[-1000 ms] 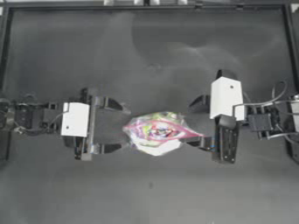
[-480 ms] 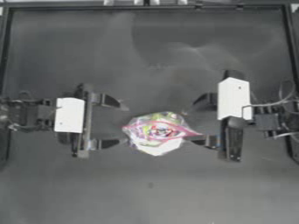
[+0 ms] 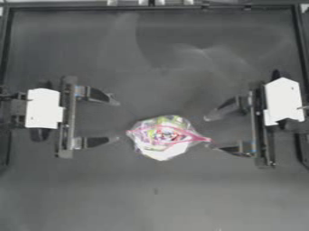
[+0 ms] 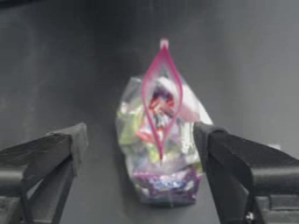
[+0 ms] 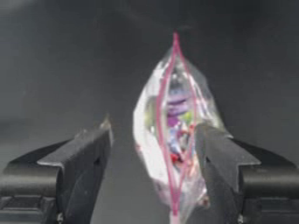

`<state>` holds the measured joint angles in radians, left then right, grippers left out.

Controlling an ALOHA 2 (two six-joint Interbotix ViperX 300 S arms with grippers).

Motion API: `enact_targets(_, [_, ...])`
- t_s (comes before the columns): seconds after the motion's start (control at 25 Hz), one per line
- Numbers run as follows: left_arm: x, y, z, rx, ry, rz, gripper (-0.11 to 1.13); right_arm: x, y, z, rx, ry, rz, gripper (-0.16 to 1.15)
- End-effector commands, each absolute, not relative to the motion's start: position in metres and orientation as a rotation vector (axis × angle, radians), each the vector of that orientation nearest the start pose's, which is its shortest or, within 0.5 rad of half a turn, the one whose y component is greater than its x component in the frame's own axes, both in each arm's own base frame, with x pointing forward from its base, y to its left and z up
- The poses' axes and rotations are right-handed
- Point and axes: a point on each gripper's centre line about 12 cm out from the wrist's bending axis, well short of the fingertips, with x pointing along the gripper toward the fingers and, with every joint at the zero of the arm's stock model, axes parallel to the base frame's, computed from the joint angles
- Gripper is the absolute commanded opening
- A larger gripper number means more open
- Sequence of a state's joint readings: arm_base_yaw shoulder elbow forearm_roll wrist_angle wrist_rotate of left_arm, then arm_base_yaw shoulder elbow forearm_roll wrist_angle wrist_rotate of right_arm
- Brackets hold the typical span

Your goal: Put candy in bag

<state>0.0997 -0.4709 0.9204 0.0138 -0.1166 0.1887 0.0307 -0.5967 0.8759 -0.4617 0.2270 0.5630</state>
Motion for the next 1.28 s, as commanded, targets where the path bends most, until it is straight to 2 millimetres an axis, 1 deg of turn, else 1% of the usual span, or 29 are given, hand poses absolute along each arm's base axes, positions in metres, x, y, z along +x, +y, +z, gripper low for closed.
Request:
enact_targets(0.04, [0.290,0.024,0.273,0.185,0.281,0.054,1.00,0.266,-0.004,0.279,0.077,0.437,-0.093,0.90])
enact_targets(0.2, [0.282,0.020,0.281,0.187,0.264,0.045,0.96,0.258,-0.004,0.279,0.079,0.416,-0.086,0.88])
enact_targets(0.48, [0.267,0.015,0.282,0.173,0.242,0.032,0.75,0.246,-0.005,0.280,0.087,0.369,-0.076,0.88])
enact_targets(0.56, [0.263,0.013,0.282,0.170,0.237,0.029,0.71,0.245,-0.005,0.282,0.086,0.360,-0.075,0.88])
enact_targets(0.8, [0.251,0.013,0.284,0.169,0.211,0.031,0.69,0.241,-0.005,0.285,0.083,0.343,-0.076,0.88])
enact_targets(1.04, [0.244,0.012,0.286,0.169,0.192,0.033,0.69,0.229,-0.008,0.289,0.088,0.307,-0.086,0.88])
enact_targets(1.28, [0.238,0.012,0.284,0.166,0.189,0.034,0.69,0.220,-0.012,0.290,0.087,0.281,-0.102,0.88])
